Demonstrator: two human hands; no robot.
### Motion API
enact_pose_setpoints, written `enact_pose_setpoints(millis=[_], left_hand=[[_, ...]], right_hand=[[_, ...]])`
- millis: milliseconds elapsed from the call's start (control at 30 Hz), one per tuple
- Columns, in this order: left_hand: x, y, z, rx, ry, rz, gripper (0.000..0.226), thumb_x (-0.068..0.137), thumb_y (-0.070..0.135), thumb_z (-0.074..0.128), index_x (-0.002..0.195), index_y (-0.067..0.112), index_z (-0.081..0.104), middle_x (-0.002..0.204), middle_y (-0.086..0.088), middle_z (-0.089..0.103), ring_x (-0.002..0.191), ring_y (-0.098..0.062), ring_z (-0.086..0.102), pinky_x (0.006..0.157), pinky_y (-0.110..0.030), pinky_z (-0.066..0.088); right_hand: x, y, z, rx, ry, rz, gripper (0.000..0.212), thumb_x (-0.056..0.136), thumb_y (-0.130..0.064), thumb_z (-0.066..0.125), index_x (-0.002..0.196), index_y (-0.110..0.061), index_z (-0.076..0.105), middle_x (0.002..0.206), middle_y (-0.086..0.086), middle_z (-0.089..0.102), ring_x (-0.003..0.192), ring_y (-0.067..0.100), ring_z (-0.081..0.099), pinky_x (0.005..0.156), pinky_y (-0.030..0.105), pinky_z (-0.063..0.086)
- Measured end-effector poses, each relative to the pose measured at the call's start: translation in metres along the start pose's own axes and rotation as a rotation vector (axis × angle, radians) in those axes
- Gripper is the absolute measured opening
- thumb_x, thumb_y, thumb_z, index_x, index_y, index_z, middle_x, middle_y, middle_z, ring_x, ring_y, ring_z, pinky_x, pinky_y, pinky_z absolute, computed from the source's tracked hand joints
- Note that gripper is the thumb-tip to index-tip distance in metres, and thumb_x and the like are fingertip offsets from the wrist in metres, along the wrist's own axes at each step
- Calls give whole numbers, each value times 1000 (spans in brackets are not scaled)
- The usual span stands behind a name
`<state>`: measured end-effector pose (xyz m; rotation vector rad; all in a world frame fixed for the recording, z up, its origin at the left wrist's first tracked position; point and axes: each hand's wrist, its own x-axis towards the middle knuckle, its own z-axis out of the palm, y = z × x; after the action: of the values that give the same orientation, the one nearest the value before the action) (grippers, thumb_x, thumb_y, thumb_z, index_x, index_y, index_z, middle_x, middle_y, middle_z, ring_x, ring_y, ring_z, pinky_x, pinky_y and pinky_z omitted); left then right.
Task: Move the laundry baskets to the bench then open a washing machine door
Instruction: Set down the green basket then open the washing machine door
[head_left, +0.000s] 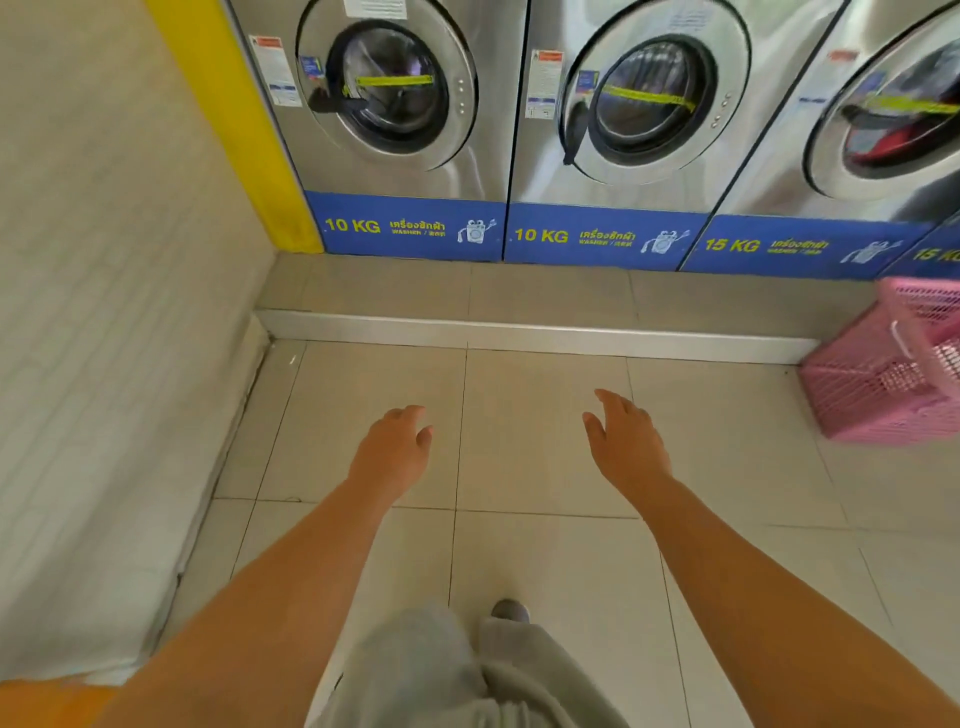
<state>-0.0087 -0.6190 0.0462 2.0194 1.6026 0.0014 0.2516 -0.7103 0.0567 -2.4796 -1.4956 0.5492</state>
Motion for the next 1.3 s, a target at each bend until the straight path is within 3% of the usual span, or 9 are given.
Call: enact_pose_setpoints(millis=[67,167,533,800,1033,1167,1300], left_hand=[[67,25,-10,2,12,0,45,101,32,37,144,18,40,143,-9,47,128,-28,47,103,-40,42],[95,35,-18,10,8,2,45,101,32,38,144,16,40,142,-10,48,128,-29,48,103,-39,41],[364,124,-83,-16,-15,91,38,99,26,44,135,16,50,133,-13,54,122,-32,51,99,-40,41],[501,201,-111,-68,-35,184,44,100,26,43,142,14,43,144,-11,46,133,-28,44,107,-37,35],[614,270,-123,-137,7,153,45,100,28,45,142,14,43,140,-11,50,129,-27,48,104,-39,39],[669,316,-127,-134,14,128,48,100,31,42,146,18,37,145,-9,46,131,-27,46,106,-41,38],[705,362,-127,-146,54,191,52,100,29,43,149,16,30,150,-10,38,136,-28,39,108,-40,34]], right_hand=[[76,2,-19,9,4,0,49,101,-35,35,146,-15,35,148,8,42,136,28,38,108,41,36],[107,0,-27,25,21,-14,48,101,-34,37,145,-14,35,148,8,43,136,28,38,107,41,36],[341,-9,-70,139,106,151,43,99,-29,44,140,-15,43,143,9,48,130,30,42,101,42,37],[485,-4,-108,150,155,146,43,99,-26,44,139,-10,44,140,14,50,127,34,44,102,41,36],[636,8,-167,128,263,31,43,100,-23,43,141,-10,40,143,14,44,133,31,38,107,43,36],[712,12,-203,11,358,-105,49,101,-22,40,146,-6,34,154,13,32,143,28,26,118,37,22],[764,17,-232,-96,482,-216,50,99,-21,42,146,-5,35,155,14,30,145,30,24,120,39,18]])
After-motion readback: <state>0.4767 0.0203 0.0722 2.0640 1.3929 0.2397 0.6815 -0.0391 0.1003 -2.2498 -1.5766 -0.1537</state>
